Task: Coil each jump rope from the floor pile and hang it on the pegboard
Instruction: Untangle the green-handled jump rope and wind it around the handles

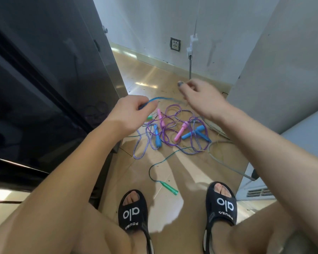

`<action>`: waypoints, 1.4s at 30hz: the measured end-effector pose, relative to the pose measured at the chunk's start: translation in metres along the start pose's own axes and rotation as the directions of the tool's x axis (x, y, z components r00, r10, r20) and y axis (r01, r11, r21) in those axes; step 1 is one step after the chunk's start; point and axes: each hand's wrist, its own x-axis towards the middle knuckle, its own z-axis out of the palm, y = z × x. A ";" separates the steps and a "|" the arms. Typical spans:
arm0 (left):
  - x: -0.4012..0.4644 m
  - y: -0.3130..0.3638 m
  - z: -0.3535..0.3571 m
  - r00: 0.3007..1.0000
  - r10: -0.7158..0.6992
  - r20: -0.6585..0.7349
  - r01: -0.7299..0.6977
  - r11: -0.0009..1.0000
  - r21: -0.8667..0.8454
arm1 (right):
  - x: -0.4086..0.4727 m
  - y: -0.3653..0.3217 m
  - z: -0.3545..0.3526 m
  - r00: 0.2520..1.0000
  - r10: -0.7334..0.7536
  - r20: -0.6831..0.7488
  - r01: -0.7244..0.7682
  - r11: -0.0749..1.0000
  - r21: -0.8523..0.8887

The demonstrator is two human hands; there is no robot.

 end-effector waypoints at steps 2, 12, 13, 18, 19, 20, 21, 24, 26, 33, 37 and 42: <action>-0.002 0.012 0.006 0.997 0.072 0.012 -0.072 0.997 -0.019 | -0.010 -0.019 0.015 0.993 -0.080 0.092 0.067 0.988 0.138; -0.005 0.007 0.010 0.969 0.060 0.239 -0.032 0.992 -0.122 | -0.012 -0.030 0.013 0.996 -0.090 0.003 0.076 0.857 0.510; -0.006 0.008 0.013 0.945 0.040 0.324 0.001 0.992 -0.126 | -0.013 -0.033 0.011 0.997 -0.076 0.031 0.041 0.788 0.614; -0.013 0.028 0.025 0.850 0.105 0.517 0.007 0.978 -0.210 | -0.021 -0.047 0.012 0.984 -0.121 0.133 -0.021 0.654 0.756; -0.014 0.031 0.026 0.841 0.109 0.530 0.025 0.971 -0.239 | -0.019 -0.046 0.010 0.987 -0.115 0.109 -0.009 0.647 0.763; -0.014 0.031 0.025 0.837 0.109 0.537 0.040 0.965 -0.259 | -0.016 -0.044 0.005 0.993 -0.086 0.077 -0.004 0.643 0.766; -0.014 0.029 0.024 0.840 0.104 0.533 0.036 0.968 -0.247 | -0.011 -0.039 0.000 0.999 -0.027 0.026 -0.002 0.657 0.754; -0.007 0.011 0.014 0.907 0.041 0.420 -0.006 0.997 -0.083 | 0.011 -0.008 -0.022 0.943 0.192 -0.273 -0.026 0.858 0.513; -0.003 -0.006 0.004 0.933 -0.039 0.357 0.038 0.999 0.011 | 0.019 0.022 -0.040 0.861 0.232 -0.453 -0.119 0.957 0.264; -0.006 0.014 0.013 0.938 0.055 0.342 -0.033 0.997 -0.071 | -0.011 0.012 -0.006 0.996 -0.017 0.082 0.018 1.000 -0.011; -0.008 0.027 0.019 0.944 0.094 0.317 -0.055 0.990 -0.128 | -0.027 -0.024 0.023 0.957 -0.184 0.226 0.154 0.978 0.141; -0.011 0.012 0.003 0.964 0.083 0.253 -0.044 0.987 -0.155 | -0.025 -0.011 0.025 0.927 -0.218 0.306 0.209 0.976 0.063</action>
